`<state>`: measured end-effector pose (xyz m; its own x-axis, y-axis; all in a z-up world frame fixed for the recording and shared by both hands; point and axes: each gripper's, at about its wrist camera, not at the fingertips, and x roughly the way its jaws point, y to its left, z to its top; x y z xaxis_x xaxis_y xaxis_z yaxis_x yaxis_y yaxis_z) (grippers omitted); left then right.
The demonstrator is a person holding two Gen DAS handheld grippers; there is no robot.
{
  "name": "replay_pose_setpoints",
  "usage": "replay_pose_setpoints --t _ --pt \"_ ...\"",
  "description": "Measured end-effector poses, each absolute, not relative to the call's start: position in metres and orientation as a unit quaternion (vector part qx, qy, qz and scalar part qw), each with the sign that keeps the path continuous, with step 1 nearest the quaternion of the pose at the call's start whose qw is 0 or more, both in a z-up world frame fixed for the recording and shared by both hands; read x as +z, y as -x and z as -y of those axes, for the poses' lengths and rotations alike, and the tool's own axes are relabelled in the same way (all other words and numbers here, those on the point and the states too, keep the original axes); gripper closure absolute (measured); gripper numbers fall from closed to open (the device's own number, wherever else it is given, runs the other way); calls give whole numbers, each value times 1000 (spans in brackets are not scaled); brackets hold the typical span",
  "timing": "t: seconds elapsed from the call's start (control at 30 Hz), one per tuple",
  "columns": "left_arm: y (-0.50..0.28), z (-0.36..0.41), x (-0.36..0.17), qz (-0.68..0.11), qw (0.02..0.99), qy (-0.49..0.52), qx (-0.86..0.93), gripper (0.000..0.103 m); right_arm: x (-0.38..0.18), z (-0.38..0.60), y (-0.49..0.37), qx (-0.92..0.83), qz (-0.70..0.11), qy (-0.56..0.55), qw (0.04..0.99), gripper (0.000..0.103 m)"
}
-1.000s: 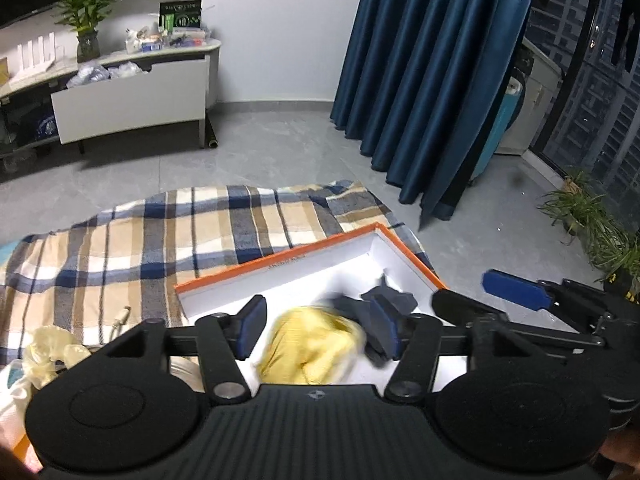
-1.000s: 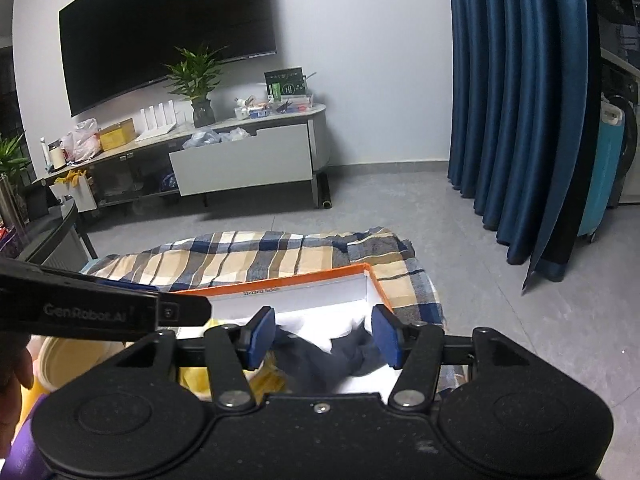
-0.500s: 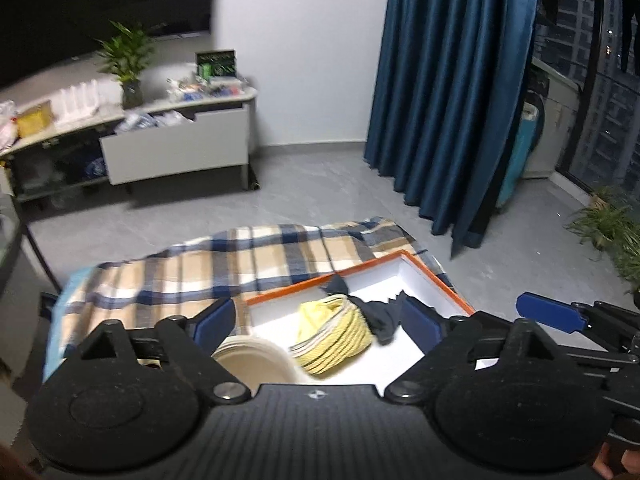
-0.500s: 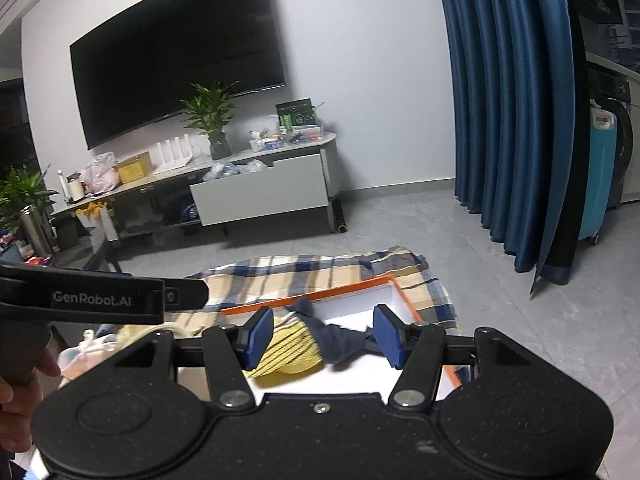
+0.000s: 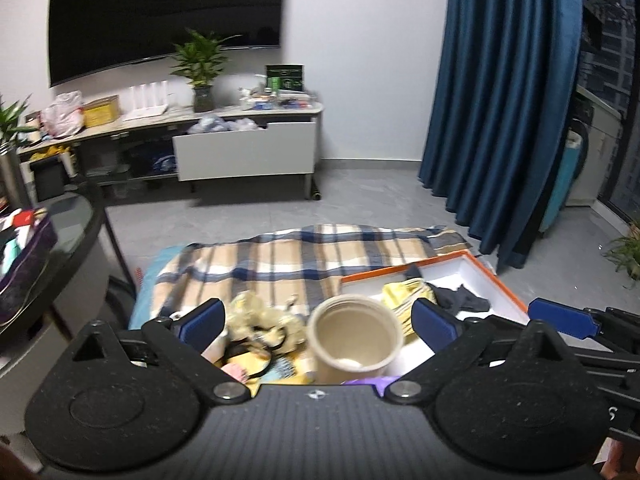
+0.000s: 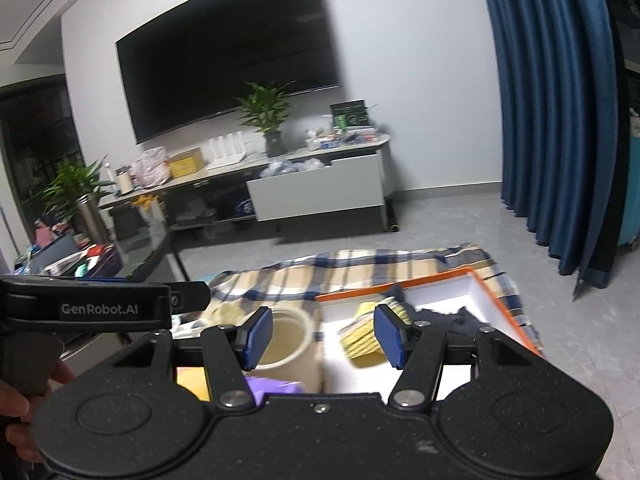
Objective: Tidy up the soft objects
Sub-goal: 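Move both open tools back over the pile of soft items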
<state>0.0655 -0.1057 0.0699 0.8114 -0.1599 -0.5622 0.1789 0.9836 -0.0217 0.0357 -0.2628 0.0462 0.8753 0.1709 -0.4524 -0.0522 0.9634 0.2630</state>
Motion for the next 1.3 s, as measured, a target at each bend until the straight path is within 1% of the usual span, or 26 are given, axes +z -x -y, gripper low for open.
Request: replay_pose_setpoints --t 0.5,0.73,0.87,1.07,1.3 --pt "-45 36 59 -294 955 21 -34 0 48 184 -31 126 -257 -89 954 35" --pt "-41 1 41 -310 950 31 -1 0 36 151 -32 157 -278 -68 945 35" --pt "-43 -14 23 -328 944 33 9 0 30 139 -30 165 -285 -57 942 35" --pt "-55 -23 -3 -353 934 47 -6 0 25 136 -35 162 -294 -49 941 35" --pt "-95 -24 -10 -339 940 34 -16 0 22 128 -44 169 -302 -45 937 35"
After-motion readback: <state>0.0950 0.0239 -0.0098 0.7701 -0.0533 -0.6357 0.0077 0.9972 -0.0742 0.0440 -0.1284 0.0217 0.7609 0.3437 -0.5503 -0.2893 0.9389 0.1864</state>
